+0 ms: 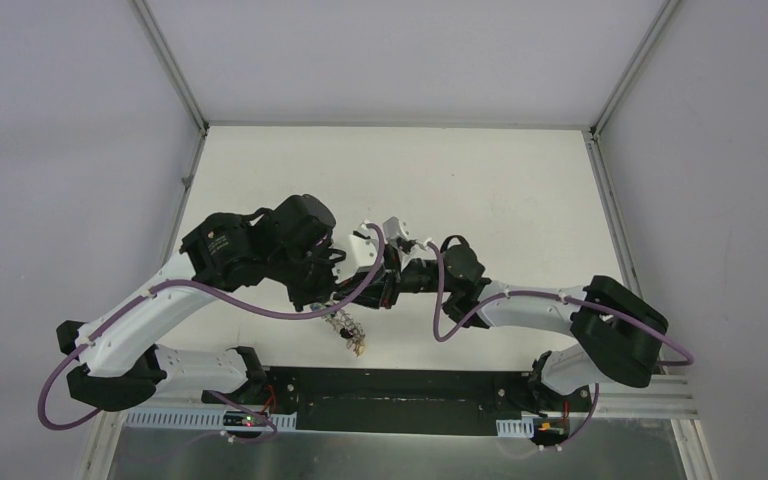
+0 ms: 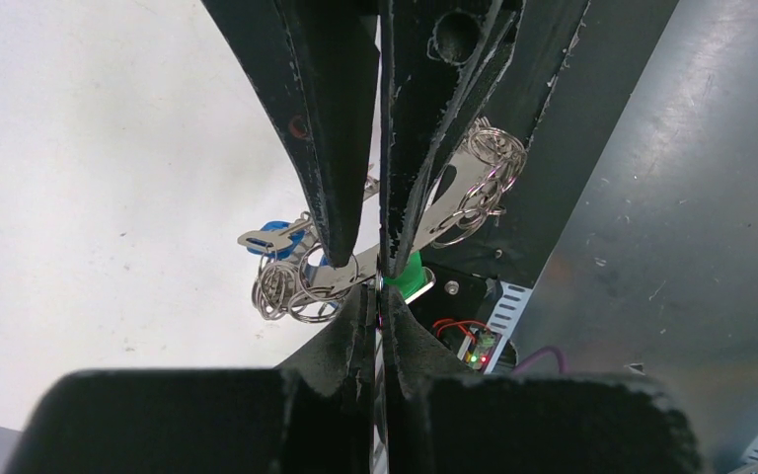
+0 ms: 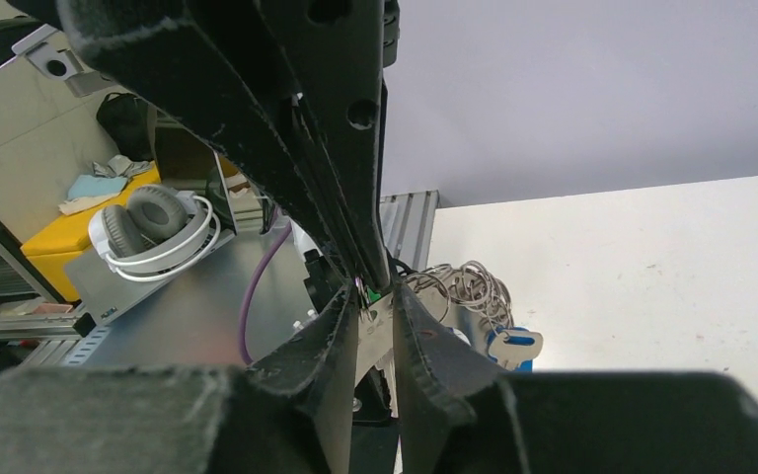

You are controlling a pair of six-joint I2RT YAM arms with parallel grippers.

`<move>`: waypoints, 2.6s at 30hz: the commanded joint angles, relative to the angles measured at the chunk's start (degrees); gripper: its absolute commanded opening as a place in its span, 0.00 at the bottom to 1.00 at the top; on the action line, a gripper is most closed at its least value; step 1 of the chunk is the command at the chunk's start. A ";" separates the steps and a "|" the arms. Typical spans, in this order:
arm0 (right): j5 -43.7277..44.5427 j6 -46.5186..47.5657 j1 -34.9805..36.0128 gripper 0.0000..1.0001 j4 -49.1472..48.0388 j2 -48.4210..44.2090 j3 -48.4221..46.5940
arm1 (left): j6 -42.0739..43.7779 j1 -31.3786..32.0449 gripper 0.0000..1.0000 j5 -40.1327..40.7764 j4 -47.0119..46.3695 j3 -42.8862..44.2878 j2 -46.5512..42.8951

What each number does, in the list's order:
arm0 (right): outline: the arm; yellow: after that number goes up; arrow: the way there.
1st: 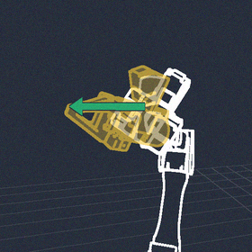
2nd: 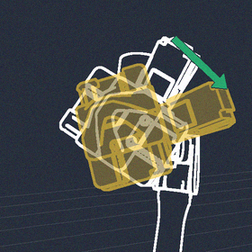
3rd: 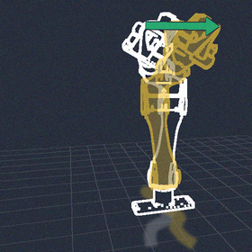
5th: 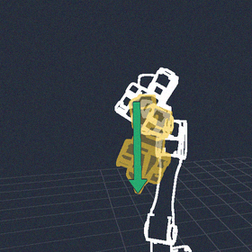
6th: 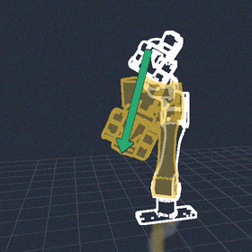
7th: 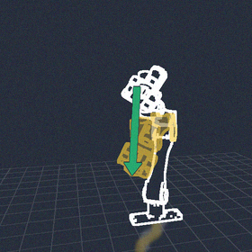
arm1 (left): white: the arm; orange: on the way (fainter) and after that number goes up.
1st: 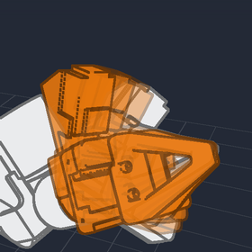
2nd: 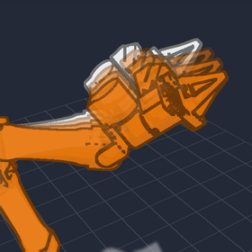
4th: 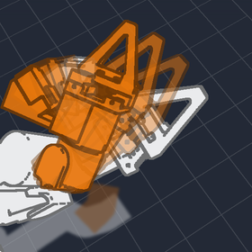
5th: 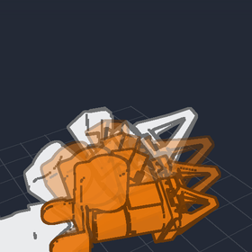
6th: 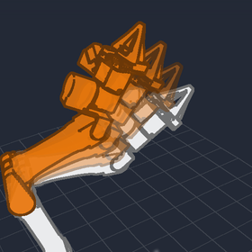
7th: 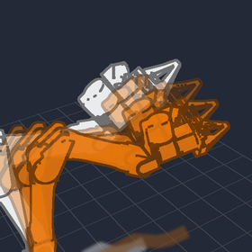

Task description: Put the keys on the keyring

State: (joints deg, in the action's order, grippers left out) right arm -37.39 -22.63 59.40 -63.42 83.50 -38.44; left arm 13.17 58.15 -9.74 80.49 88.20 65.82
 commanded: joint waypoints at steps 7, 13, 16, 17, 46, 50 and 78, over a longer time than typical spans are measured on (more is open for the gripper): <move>-2.21 -0.85 0.61 0.14 -2.53 1.22 -3.63 | 0.45 0.38 0.00 -0.73 -3.10 0.47 -2.08; -3.09 -0.07 0.71 0.00 -0.68 1.06 -4.18 | 0.20 0.34 0.00 -0.47 -3.96 0.10 -3.03; -2.96 -0.02 0.72 0.00 -0.64 0.77 -4.00 | -0.22 0.36 0.00 -0.09 -4.35 -0.26 -3.68; -2.69 0.03 0.70 0.00 -0.65 0.52 -3.75 | -0.54 0.36 0.02 0.36 -4.45 -0.50 -3.91; -0.25 1.00 0.55 0.00 0.56 -3.91 -1.73 | -13.81 0.32 0.27 3.07 -40.88 -39.12 -37.52; -0.28 1.09 0.46 0.00 0.64 -4.20 -1.81 | -13.70 0.30 0.36 4.02 -41.42 -40.17 -37.85; 1.54 1.25 -2.15 0.00 -0.14 -6.90 2.06 | -12.44 0.34 0.48 -0.20 -43.94 -42.37 -46.93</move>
State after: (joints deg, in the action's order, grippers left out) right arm -37.69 -21.96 58.57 -58.57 80.49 -36.64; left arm 0.99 58.17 -11.73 38.41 43.90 18.90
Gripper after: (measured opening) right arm 0.006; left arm 0.453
